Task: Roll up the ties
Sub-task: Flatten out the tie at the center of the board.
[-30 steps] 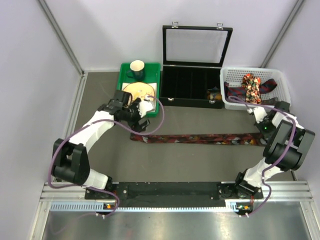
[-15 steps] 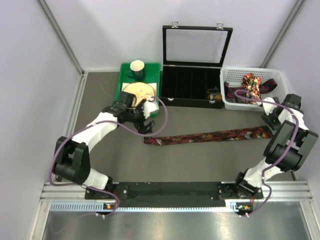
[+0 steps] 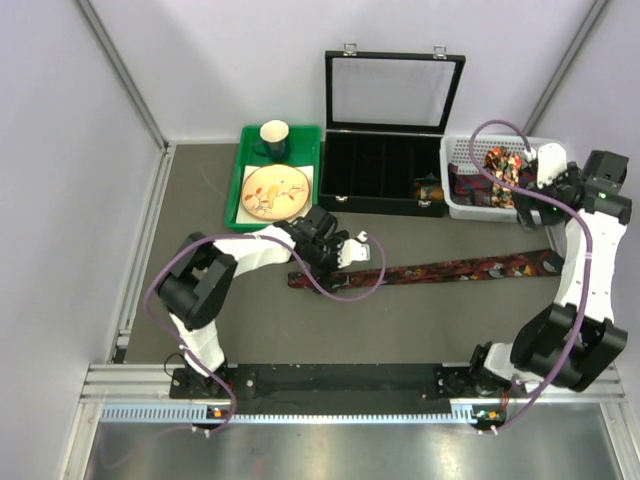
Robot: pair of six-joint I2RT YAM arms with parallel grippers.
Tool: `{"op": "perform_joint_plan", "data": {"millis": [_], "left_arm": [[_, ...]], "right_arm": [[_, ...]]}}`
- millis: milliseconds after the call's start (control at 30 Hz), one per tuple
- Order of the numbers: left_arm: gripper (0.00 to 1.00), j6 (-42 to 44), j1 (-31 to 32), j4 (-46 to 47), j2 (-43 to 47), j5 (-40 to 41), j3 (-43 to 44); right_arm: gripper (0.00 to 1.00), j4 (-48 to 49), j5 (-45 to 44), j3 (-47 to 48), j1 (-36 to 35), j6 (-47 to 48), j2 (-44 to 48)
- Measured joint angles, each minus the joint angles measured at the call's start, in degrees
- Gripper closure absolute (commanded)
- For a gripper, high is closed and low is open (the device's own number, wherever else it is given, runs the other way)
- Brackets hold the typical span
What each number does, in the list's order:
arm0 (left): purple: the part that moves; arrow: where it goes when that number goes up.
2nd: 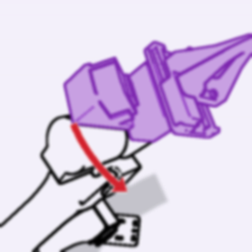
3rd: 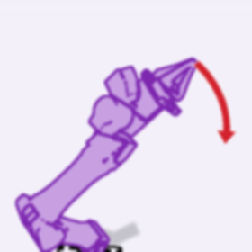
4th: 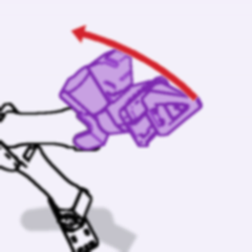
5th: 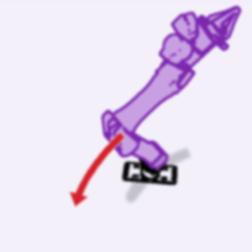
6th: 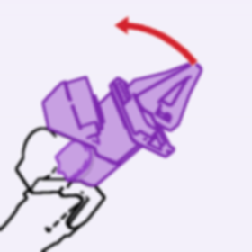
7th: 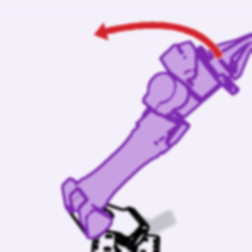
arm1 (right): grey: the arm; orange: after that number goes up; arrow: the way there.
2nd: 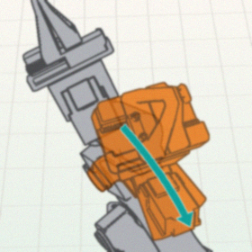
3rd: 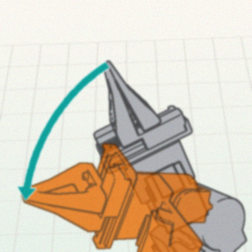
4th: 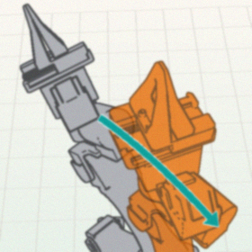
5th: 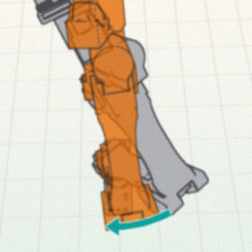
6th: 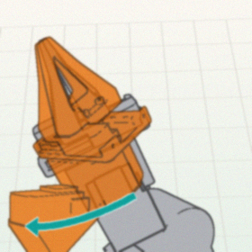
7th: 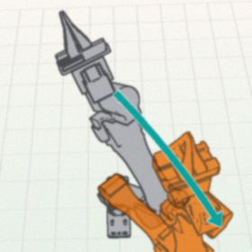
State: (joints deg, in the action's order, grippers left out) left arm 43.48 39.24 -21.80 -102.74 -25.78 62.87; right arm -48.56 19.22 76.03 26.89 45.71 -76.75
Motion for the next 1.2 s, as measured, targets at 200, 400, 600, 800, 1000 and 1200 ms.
{"op": "perform_joint_plan", "data": {"millis": [200, 400, 600, 800, 1000, 1200], "left_arm": [[0.15, -0.4, 2.3, 0.7, -3.7, -0.4, 3.0], [0.41, -0.9, 2.7, 1.0, -4.7, -0.5, 4.0], [0.57, -0.7, 2.7, 0.5, -4.7, -1.2, 4.0], [0.28, -1.3, 2.7, 0.3, -4.7, -1.1, 4.0], [0.26, -2.8, 1.7, -3.5, -2.3, 0.7, 3.3], [0.24, -2.7, -2.7, -9.4, 9.5, 1.0, 1.1]], "right_arm": [[0.03, 3.1, 11.3, 3.5, -2.2, -14.9, 3.8], [0.06, 1.5, 20.3, 8.0, -7.4, -21.0, 0.7], [0.08, 0.9, 23.9, -0.4, -13.8, -25.3, 0.1], [0.11, 0.5, 25.9, -6.9, -15.5, -28.4, 0.1], [0.16, 2.3, 28.9, -10.9, -17.0, -33.3, -0.3], [0.25, 7.7, 31.9, -14.7, -23.3, -39.6, -4.0]]}}
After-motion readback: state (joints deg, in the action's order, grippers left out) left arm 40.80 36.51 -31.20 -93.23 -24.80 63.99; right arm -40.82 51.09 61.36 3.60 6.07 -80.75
